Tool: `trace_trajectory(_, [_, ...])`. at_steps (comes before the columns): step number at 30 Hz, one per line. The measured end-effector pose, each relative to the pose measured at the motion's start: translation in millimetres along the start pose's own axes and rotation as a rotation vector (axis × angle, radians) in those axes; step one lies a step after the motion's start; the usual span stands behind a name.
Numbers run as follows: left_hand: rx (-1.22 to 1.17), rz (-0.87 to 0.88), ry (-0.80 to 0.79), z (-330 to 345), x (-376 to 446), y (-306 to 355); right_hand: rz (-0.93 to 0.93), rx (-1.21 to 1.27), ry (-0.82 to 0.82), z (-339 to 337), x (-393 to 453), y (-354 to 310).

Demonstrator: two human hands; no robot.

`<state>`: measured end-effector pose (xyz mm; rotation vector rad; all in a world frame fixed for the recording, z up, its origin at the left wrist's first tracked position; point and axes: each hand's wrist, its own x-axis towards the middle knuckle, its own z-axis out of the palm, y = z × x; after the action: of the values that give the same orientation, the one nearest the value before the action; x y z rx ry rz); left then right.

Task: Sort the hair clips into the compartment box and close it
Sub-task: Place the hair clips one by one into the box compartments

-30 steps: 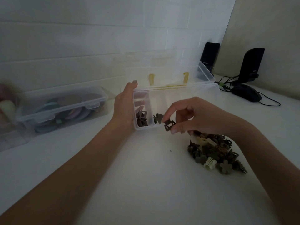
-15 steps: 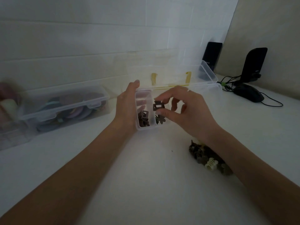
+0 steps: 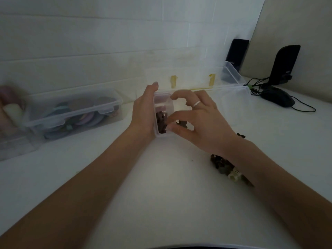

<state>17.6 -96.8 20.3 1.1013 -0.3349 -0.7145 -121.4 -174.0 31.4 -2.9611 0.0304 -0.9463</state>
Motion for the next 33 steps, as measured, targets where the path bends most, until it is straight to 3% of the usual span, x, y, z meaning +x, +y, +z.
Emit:
trace_trajectory(5, [0.025,0.054,0.029,-0.5,-1.4,-1.9,0.028,-0.174,-0.048,1.6,-0.3,-1.4])
trace_trajectory(10, [0.041,0.024,0.036,1.8,-3.9,1.6,0.094,0.190,0.096,-22.9,0.7,1.7])
trace_trajectory(12, [0.064,0.044,0.084,1.3,-2.8,1.6,0.196,0.374,0.030,-42.2,-0.3,9.4])
trace_trajectory(14, [0.054,0.048,0.123,0.1,-1.7,1.0,0.281,0.442,-0.189,-58.4,-4.0,19.1])
trace_trajectory(16, [0.043,0.033,0.144,-1.1,0.0,0.8,0.344,0.353,-0.411,-64.6,-8.4,29.4])
trace_trajectory(19, [0.029,0.006,0.143,-4.1,1.7,1.6,0.433,0.189,-0.570,-67.2,-10.7,39.9])
trace_trajectory(28, [-0.021,0.008,0.127,-9.3,0.1,5.4,0.544,-0.053,-0.630,-69.2,-13.4,56.3])
trace_trajectory(33, [-0.007,0.013,0.150,-18.0,3.2,10.7,0.562,-0.058,-0.677,-57.8,-14.0,52.3])
